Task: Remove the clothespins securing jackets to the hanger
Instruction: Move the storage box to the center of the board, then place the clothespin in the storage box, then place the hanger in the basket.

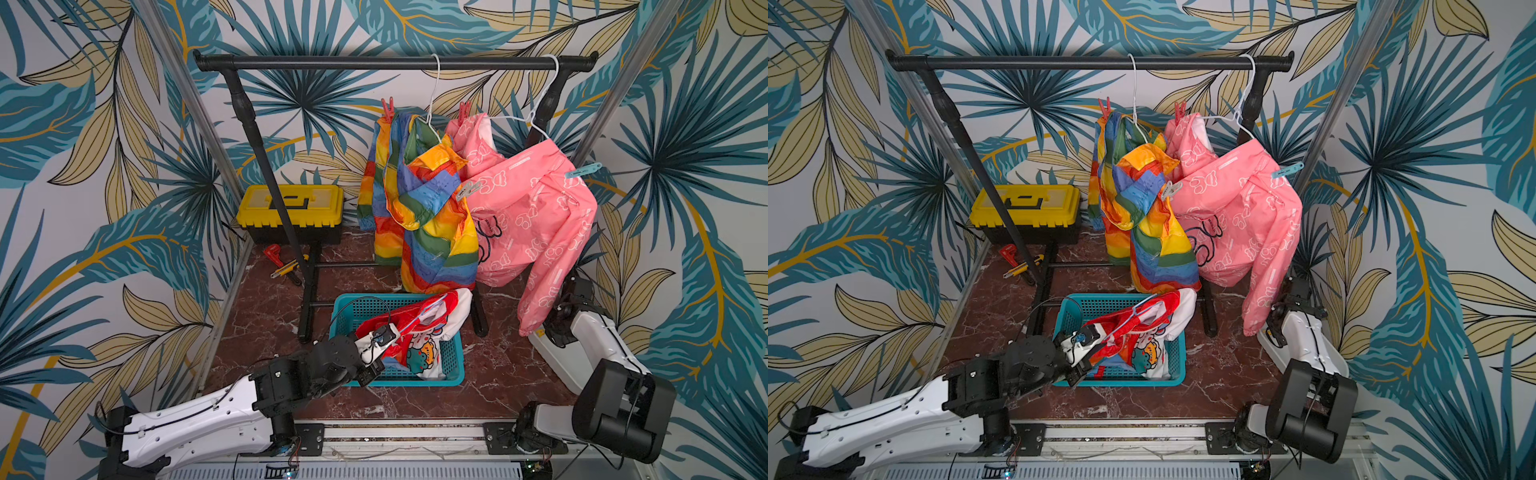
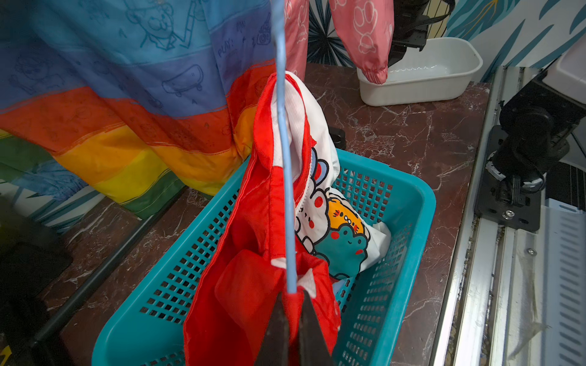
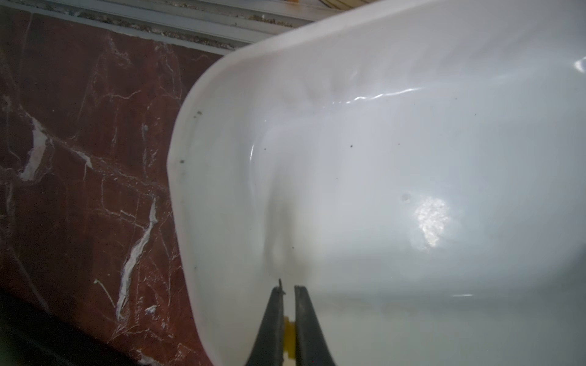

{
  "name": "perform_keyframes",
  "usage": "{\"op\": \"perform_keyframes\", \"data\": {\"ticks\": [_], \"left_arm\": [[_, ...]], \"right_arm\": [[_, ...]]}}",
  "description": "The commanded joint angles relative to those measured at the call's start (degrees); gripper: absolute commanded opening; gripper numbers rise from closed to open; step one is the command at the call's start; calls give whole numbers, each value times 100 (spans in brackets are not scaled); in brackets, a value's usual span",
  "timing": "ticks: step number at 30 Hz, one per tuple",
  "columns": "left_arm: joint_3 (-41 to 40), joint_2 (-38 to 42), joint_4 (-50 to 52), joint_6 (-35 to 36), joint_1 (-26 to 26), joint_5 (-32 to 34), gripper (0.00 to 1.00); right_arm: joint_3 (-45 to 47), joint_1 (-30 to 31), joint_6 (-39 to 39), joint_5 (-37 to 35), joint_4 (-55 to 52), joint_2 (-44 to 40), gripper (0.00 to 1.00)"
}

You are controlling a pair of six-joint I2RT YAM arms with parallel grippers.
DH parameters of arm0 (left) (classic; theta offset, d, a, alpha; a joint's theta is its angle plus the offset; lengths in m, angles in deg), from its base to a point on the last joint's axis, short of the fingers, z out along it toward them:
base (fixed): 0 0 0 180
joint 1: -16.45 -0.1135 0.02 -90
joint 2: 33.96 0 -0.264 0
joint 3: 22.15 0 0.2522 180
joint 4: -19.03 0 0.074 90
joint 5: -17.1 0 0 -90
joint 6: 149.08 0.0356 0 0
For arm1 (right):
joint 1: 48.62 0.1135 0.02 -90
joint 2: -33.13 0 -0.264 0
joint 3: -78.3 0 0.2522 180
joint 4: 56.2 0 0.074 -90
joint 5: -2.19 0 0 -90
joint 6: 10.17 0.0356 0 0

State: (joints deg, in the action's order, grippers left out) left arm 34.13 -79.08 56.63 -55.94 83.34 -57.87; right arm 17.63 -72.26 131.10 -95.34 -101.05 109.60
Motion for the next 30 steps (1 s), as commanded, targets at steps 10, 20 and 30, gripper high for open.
{"op": "perform_keyframes", "data": {"ticks": [10,20,30], "left_arm": [[98,4,-173,-85,-87,121,0],[183,76,-183,-4,-227,104,0],[349,-40,-212,128,-393,-60,0]], "right_arm": [[251,546,1082,1422,1639,620,0],[-22,619,558,434,537,-638,73],[-711,645,-683,-545,-1310,-2760,76]]}}
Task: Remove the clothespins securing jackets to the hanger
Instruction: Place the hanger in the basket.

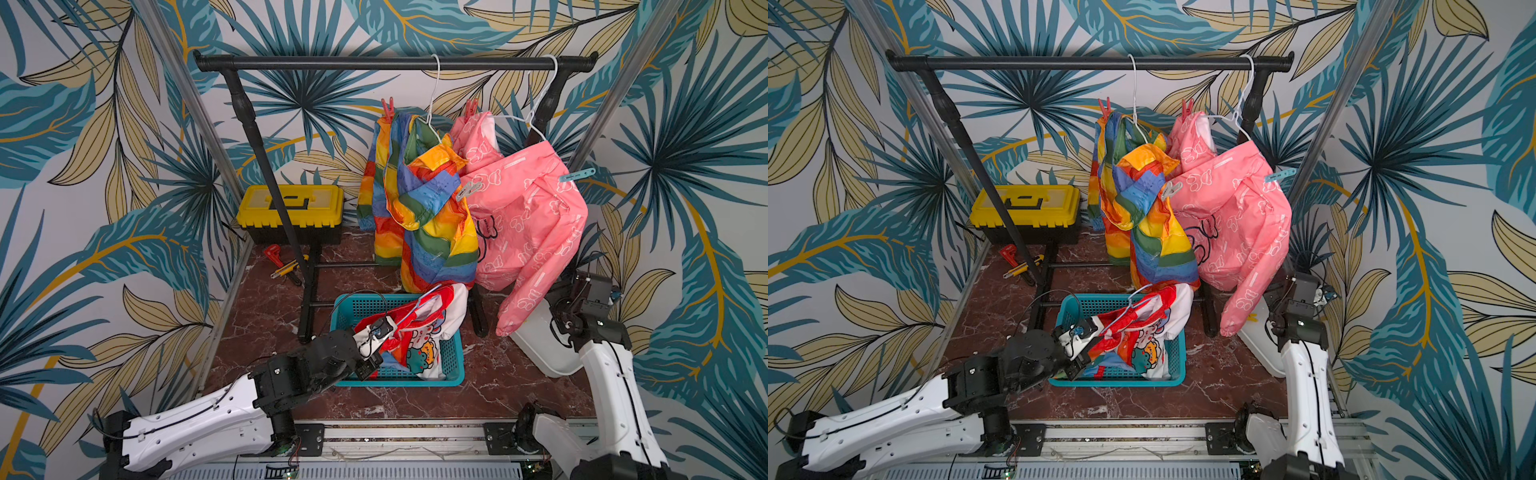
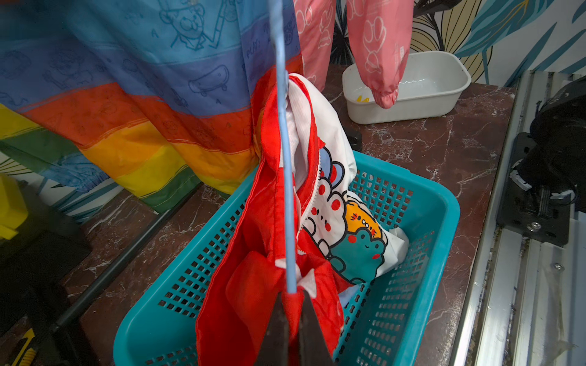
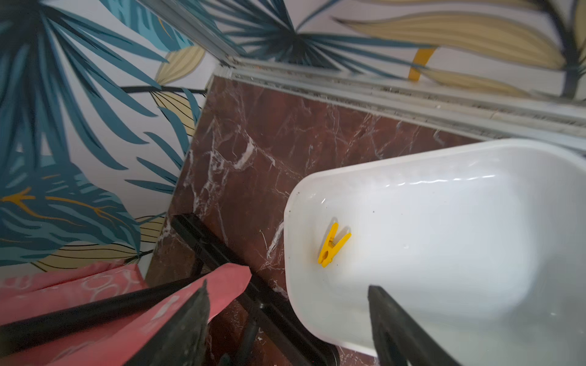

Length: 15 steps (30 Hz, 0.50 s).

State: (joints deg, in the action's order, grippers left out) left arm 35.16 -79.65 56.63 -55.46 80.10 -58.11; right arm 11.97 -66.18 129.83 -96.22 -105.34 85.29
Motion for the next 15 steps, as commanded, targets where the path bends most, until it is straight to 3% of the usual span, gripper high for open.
{"op": "perform_keyframes", "data": {"ticks": [1,5,10,15], "left_arm": [[242,9,-222,93,-88,-61,0],[289,-75,-233,79,-255,-231,0],[428,-281,-255,-115,-658,-562,0],[568,-521,-303,-100,-801,-693,0]], "right_arm": [[-250,82,-758,-423,-1038,-532,73],[-398,959,-1445,-142,-1087,-1101,70],[-317,2683,-1702,172,-814,-880,71],[-88,4609,-2139,-454,29,-489,78]]}}
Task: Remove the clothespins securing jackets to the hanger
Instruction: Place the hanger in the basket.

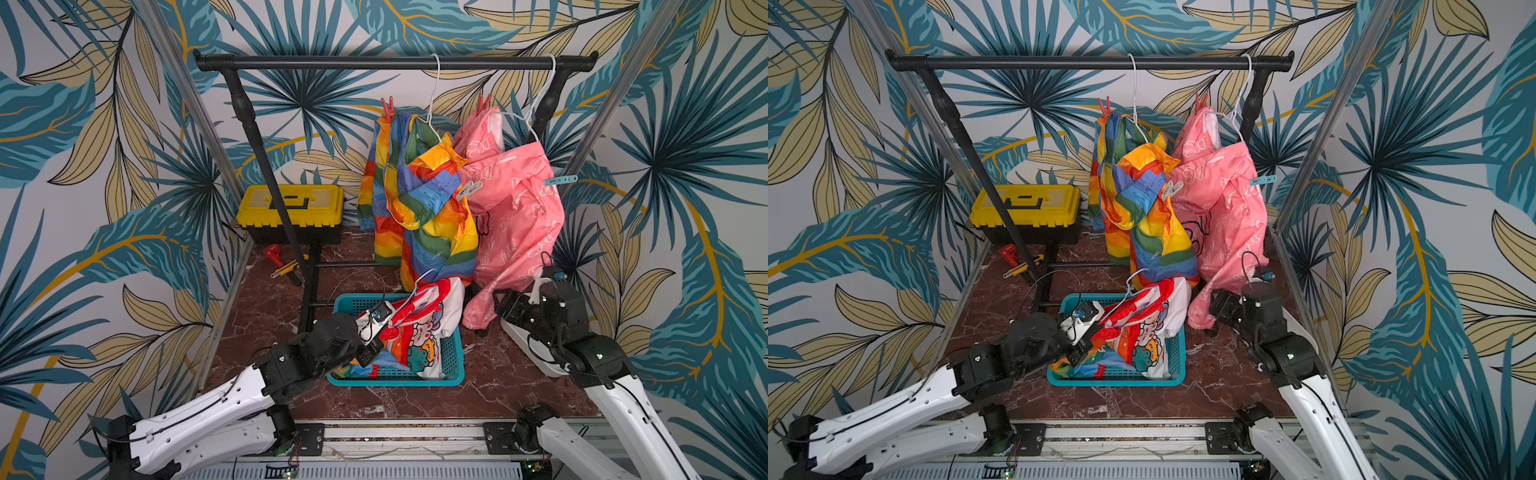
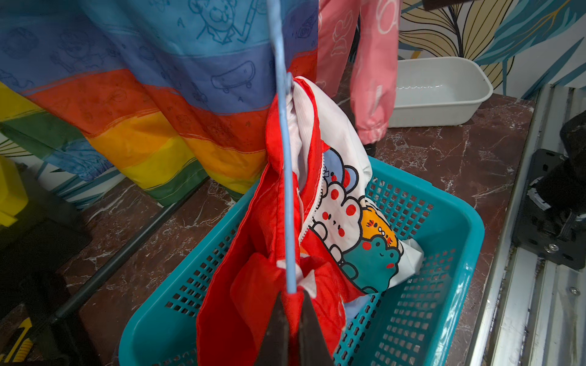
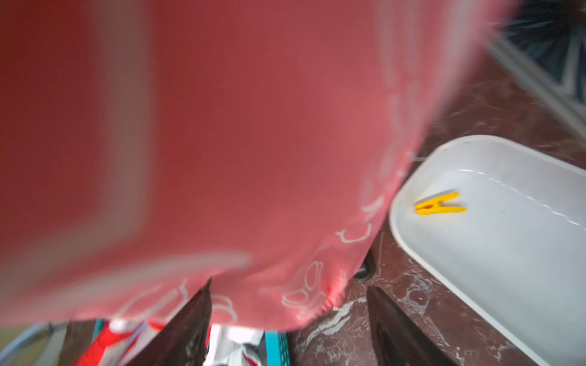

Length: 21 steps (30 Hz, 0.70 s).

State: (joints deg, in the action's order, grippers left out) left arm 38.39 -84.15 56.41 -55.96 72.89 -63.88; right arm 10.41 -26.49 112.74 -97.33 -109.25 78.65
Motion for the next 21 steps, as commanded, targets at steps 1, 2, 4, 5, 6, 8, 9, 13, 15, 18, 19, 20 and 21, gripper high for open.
{"op": "perform_keyframes", "data": {"ticks": [1,2,4,5,6,8,9,13,15,18,19,20,21], "left_arm": [[284,-132,-256,-73,-111,-89,0],[304,-155,-236,-82,-127,-55,0],[283,-133,-248,-117,-155,-13,0],[262,-116,-269,-131,-176,-16,0],[251,-101,-291,-136,-207,-20,0],[230,-102,-301,-161,-271,-31,0],[228,-105,-297,-170,-302,-31,0],[200,-31,-298,-189,-378,-158,0],[196,24,-298,-188,-385,-206,0],[177,135,-246,-212,-406,-259,0],[180,178,-205,-218,-406,-287,0],[182,217,-177,-239,-415,-301,0],[174,268,-140,-256,-431,-325,0]], "right_arm": [[-69,1218,-432,-1022,283,284,77],[-183,1847,-302,-2211,69,289,76],[-237,2722,334,-3858,-410,171,79],[-214,3010,480,-4091,-455,106,78],[-150,3361,372,-4246,-267,96,78],[-175,4397,74,-5106,125,450,78],[-361,4837,-24,-5635,65,781,79],[-1324,5556,-337,-6454,-317,2149,89],[-1181,5548,-1165,-6271,567,2255,92],[-525,5302,-2272,-5495,2135,1846,93],[-453,5157,-2230,-5346,2177,1713,93],[-426,5021,-2170,-5220,2092,1642,93],[-395,4856,-2130,-5037,1999,1592,93]]}}
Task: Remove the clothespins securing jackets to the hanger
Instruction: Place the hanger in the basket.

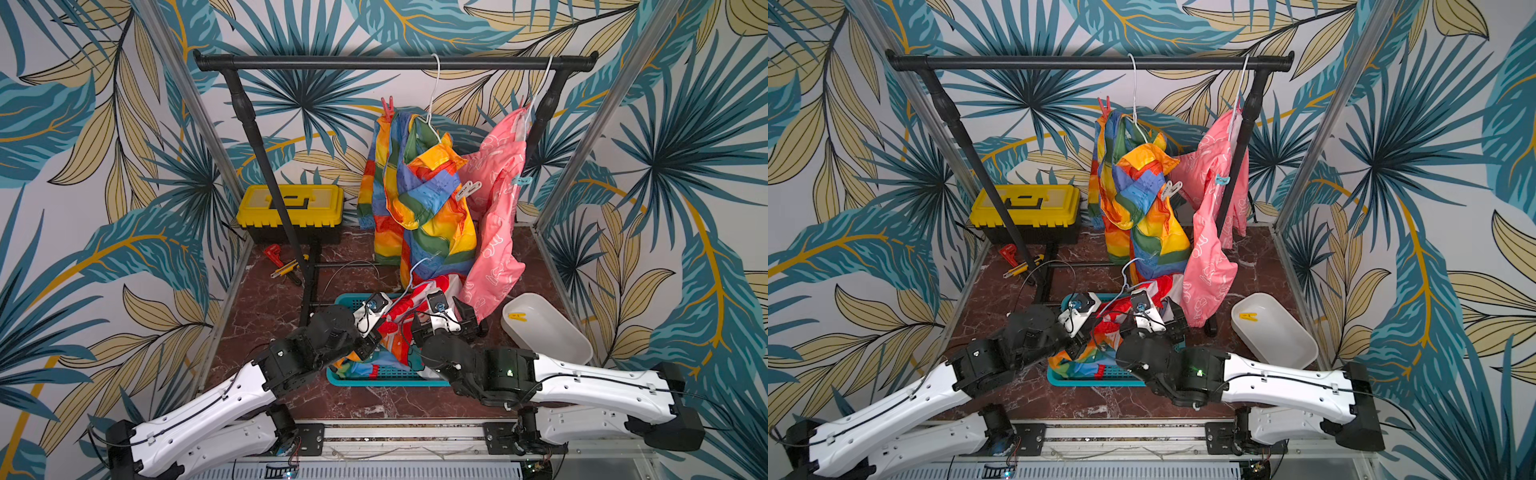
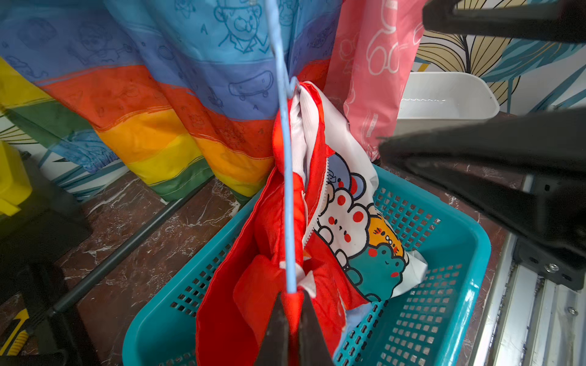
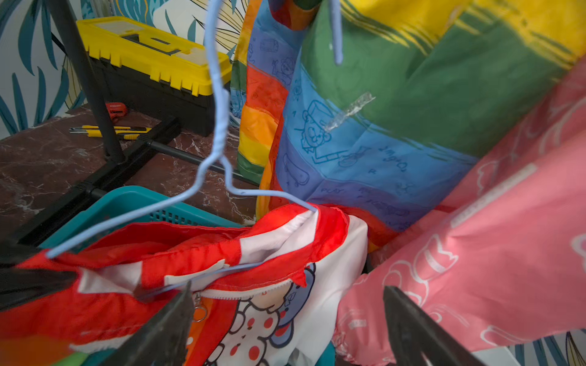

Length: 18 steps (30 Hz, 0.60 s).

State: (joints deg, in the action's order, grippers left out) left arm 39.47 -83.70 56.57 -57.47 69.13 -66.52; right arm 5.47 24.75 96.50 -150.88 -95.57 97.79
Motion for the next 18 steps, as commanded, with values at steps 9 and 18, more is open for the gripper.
{"op": "perform_keyframes", "data": {"ticks": [9,18], "left_arm": [[-88,299,-97,-123,-265,-705,0],[12,-76,-92,-150,-389,-1022,0]], "right_arm": [[587,-1809,-1152,2640,1256,-373,91],[434,-1967,-1614,3172,1642,386,91]]}}
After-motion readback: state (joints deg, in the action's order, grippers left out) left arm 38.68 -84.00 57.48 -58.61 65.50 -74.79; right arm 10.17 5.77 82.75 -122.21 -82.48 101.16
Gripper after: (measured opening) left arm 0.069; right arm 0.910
